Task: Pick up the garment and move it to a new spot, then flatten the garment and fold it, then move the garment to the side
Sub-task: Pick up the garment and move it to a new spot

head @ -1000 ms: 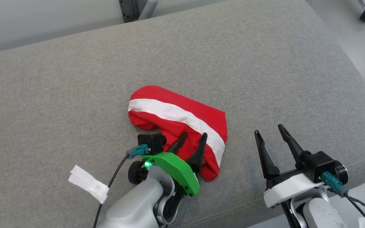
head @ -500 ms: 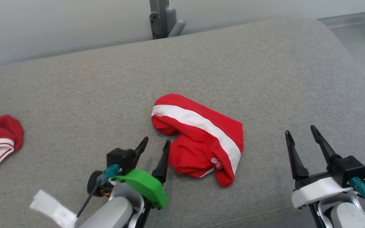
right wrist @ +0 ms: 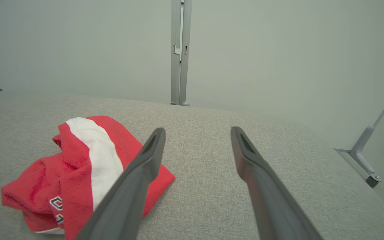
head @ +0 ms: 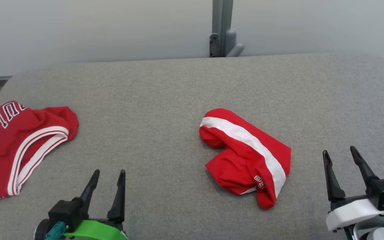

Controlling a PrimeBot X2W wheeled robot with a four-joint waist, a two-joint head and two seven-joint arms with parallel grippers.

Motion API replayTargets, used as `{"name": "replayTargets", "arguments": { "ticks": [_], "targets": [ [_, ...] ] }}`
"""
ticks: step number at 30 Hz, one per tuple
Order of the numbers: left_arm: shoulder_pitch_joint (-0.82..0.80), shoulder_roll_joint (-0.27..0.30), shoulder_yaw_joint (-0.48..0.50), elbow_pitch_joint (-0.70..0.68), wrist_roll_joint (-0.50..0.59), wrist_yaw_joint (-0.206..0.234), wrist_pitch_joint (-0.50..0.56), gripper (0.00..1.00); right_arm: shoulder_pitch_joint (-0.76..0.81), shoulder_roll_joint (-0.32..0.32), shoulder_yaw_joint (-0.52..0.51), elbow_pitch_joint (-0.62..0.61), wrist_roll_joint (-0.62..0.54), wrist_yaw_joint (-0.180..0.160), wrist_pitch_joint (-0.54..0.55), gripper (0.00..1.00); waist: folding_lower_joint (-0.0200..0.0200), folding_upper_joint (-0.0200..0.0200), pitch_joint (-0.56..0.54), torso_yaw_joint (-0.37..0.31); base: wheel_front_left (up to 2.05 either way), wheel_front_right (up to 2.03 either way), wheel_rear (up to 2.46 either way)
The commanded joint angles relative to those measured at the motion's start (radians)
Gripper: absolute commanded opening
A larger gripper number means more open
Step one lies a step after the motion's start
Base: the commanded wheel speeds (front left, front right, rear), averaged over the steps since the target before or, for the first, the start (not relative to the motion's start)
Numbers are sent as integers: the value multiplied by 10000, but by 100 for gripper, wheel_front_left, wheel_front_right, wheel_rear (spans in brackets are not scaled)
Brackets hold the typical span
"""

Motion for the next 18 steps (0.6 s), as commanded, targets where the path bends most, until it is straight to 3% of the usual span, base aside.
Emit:
{"name": "replayTargets", "arguments": {
  "ticks": [1,10,18],
  "targets": [
    [330,-127,470,-58,252,-281,-7,100,177,41,-87,46,-100,-14,-31,100,1,-1,-391,565,0,0,0],
    [1291,-824,2527,483,1415,-1788,-7,100,524,334,-336,295,-146,-14,-31,100,1,-1,-598,599,0,0,0],
    [1436,-1292,3275,688,2150,-2250,-8,100,712,510,-414,394,-194,-14,-31,100,1,-1,-619,410,0,0,0]
  ]
}}
